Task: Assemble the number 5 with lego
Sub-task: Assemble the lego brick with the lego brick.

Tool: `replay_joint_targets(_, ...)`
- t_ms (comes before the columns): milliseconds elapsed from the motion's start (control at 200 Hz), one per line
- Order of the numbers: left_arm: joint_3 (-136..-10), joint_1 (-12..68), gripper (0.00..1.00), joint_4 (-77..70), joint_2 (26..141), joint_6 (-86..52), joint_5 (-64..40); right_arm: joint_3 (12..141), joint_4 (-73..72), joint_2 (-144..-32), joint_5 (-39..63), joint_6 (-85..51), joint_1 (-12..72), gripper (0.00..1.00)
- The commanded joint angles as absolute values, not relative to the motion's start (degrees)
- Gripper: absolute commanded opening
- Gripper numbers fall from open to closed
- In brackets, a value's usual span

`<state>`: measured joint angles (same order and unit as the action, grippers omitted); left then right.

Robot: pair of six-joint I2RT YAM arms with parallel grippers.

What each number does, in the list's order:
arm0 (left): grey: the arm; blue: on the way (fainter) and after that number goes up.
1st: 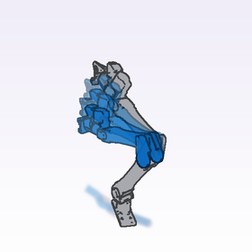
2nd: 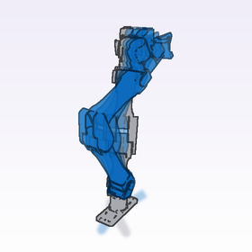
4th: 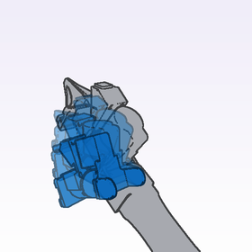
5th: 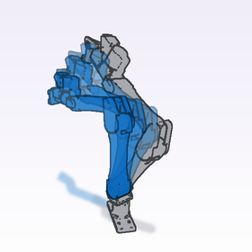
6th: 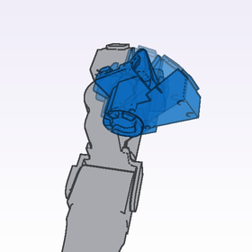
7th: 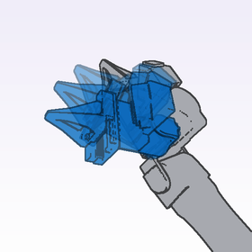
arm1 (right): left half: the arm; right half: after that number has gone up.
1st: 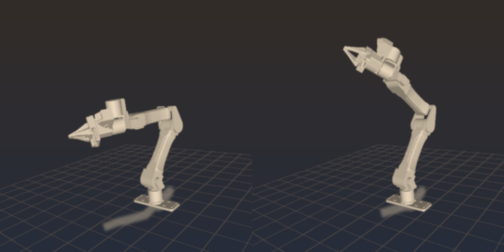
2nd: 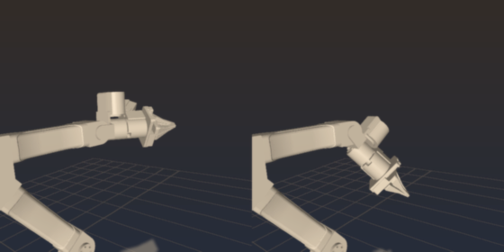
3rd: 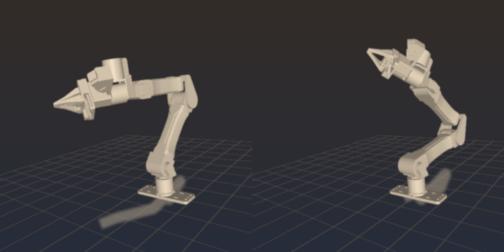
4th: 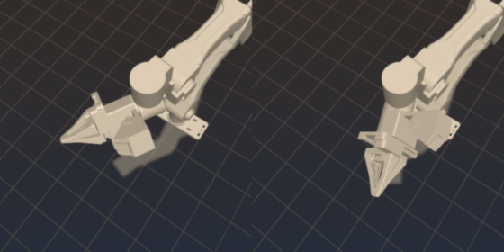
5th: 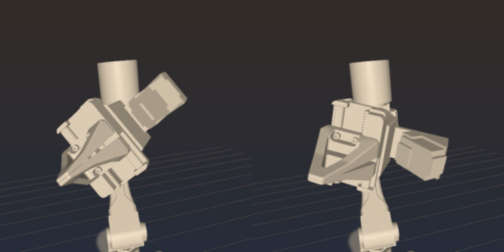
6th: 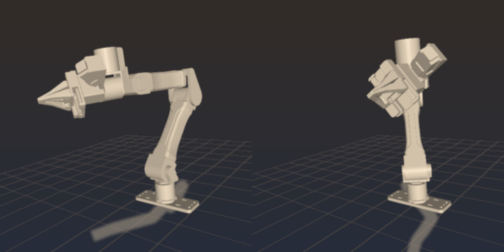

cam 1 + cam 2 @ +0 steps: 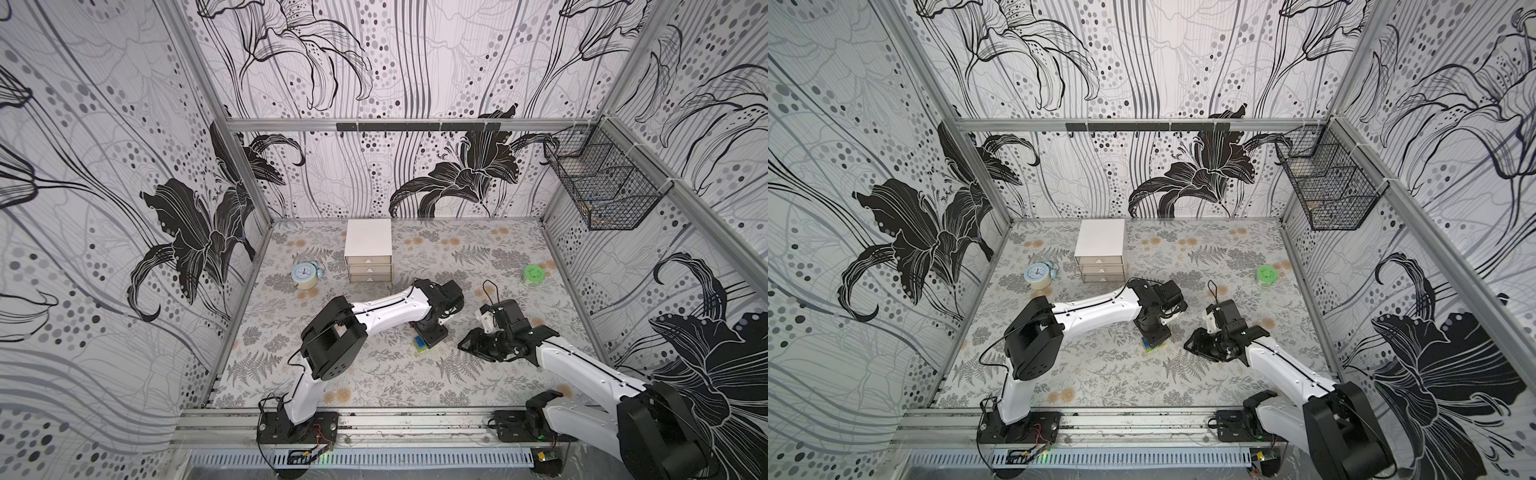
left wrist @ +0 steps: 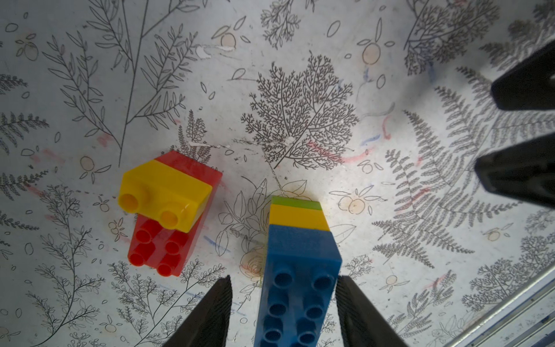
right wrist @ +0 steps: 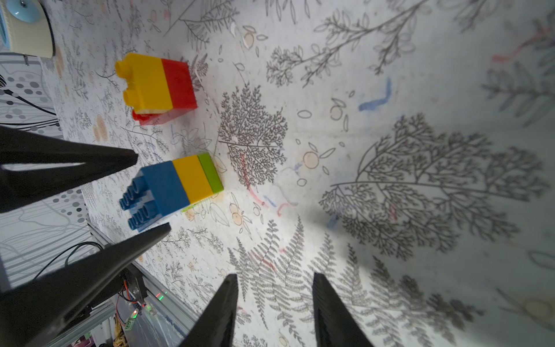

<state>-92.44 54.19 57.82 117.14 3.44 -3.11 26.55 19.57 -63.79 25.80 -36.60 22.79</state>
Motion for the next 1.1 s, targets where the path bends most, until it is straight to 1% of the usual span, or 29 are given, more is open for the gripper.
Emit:
replay_joint_targets(0, -93.79, 53.4, 0.6, 57.98, 114.36, 3.04, -2.74, 28.8, 19.92, -64.74, 26.38, -35.15, 22.5, 0.44)
replay_joint_targets(365, -88.53, 48.58, 0.59, 53.97, 107.09, -0.03, -3.96, 32.75, 22.52, -66.85, 25.11, -32.59, 22.5, 0.44)
replay_joint_targets(691, -77.62, 43.2, 0.58, 45.6, 99.74, -7.43, -5.64, 38.63, 25.52, -69.9, 23.99, -29.11, 22.57, 0.46)
replay_joint_targets(876, -70.64, 40.65, 0.58, 40.69, 96.09, -12.08, -6.83, 42.29, 27.29, -71.2, 23.99, -25.71, 23.51, 0.54)
replay_joint_targets(1091, -63.68, 37.82, 0.59, 35.0, 92.55, -17.16, -8.6, 49.43, 29.64, -73.66, 20.66, -18.35, 30.27, 0.67)
